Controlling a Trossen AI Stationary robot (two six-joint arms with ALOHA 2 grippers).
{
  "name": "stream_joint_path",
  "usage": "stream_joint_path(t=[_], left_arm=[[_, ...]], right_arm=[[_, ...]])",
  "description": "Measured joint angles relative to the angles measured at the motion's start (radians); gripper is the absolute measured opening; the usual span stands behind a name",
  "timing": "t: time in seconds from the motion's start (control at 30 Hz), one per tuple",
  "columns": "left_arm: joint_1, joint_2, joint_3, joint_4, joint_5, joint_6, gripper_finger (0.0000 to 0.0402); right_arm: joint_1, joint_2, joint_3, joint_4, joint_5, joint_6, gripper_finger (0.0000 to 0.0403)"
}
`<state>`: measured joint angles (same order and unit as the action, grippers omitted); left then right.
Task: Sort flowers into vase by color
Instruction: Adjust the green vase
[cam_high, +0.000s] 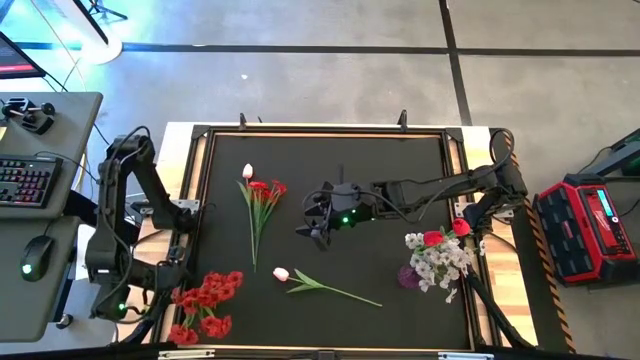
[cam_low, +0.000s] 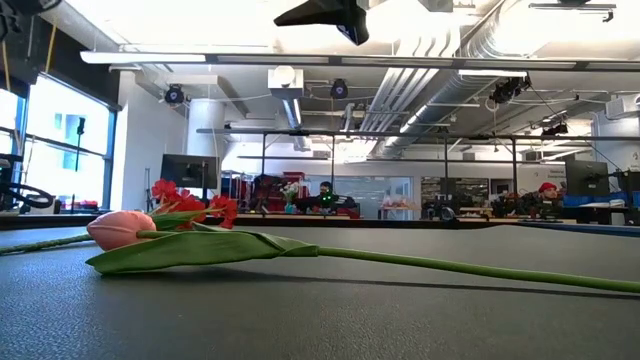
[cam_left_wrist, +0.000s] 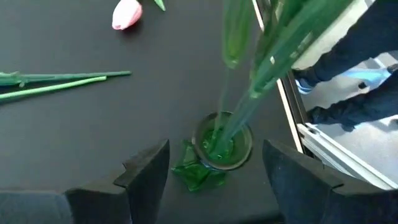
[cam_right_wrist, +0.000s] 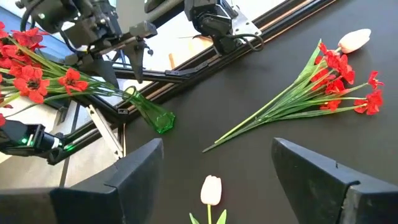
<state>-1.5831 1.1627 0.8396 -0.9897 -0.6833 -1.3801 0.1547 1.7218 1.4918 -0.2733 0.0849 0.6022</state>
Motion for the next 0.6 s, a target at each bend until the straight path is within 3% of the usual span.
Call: stream_joint_path(t=[0.3,0.6], left_arm=[[0.012,0.037,0.004,-0.002,-0.017,0.004,0.0252],[0.069,0.037,0.003,0.001,0.081,0.019,0.0250]], right_arm=[[0.000,0.000,0.000,0.000,0.000,0.000,0.0287],[0.000,0.000,0.000,0.000,-0.001,0.002,0.0287]])
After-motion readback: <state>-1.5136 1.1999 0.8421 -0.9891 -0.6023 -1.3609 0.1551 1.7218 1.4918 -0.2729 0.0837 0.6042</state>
